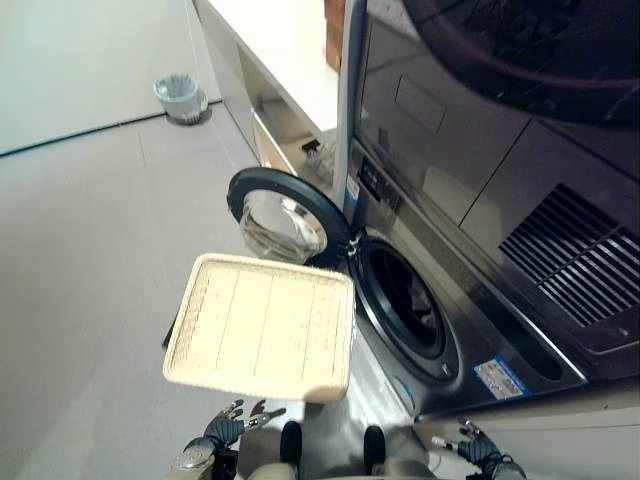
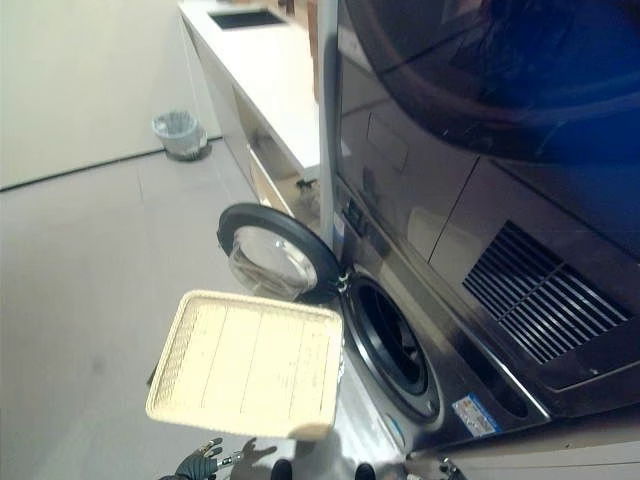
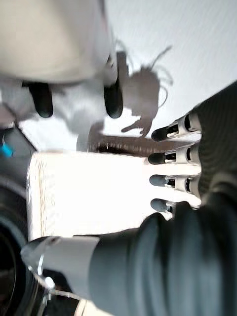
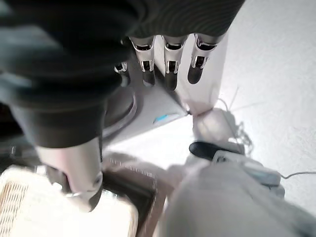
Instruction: Put the clothes into the washing machine.
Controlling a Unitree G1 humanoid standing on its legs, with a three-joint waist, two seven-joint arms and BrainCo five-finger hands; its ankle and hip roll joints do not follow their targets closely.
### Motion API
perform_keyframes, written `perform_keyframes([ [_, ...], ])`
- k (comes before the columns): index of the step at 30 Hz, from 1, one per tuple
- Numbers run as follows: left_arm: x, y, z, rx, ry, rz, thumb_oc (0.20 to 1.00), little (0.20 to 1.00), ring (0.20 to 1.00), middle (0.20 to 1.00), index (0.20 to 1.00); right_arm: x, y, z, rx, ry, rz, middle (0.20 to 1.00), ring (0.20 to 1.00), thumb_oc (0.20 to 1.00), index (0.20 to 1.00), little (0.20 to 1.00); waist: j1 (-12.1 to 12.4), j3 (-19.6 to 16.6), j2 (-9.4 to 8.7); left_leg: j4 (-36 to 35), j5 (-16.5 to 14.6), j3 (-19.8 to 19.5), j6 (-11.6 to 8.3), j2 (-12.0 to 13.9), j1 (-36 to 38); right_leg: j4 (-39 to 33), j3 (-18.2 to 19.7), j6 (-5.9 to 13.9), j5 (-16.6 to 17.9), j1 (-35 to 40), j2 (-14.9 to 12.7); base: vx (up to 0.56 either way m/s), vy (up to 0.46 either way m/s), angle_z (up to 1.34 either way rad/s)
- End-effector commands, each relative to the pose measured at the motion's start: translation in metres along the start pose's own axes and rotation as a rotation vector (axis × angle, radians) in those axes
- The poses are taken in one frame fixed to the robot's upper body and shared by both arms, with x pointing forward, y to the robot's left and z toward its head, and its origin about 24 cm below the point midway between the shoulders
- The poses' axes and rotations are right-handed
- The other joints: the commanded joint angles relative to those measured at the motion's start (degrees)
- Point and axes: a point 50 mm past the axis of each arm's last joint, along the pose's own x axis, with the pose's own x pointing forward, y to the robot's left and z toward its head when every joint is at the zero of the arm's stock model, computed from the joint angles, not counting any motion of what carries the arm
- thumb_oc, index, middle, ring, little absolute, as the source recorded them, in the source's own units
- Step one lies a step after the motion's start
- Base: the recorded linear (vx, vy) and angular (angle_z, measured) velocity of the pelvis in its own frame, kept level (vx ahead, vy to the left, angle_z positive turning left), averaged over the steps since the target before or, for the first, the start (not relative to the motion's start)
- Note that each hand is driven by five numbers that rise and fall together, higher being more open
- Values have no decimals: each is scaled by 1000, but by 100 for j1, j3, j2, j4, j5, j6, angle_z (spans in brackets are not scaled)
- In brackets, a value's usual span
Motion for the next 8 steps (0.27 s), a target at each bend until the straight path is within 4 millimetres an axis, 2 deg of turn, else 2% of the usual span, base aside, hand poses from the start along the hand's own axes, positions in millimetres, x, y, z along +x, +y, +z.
perform_keyframes([
  [1, 4, -11, -3, 13, 49, -40, 1000, 1000, 1000, 1000, 1000, 8, -5, 28, -67, -35, 9, 1000, 1000, 1000, 1000, 1000, -29, -99, -21, 179, -490, 243, 83, -356, 233, 308, 111, 281, 172, -216, 36, 63, -37, 0],
  [8, 1, -14, -19, -4, 126, -49, 1000, 1000, 1000, 1000, 1000, 11, 4, 27, -119, 39, 59, 1000, 1000, 1000, 1000, 1000, 34, -366, -24, 263, -654, 273, 102, -371, 465, 152, 35, 208, 90, 135, 54, 76, -9, 2],
])
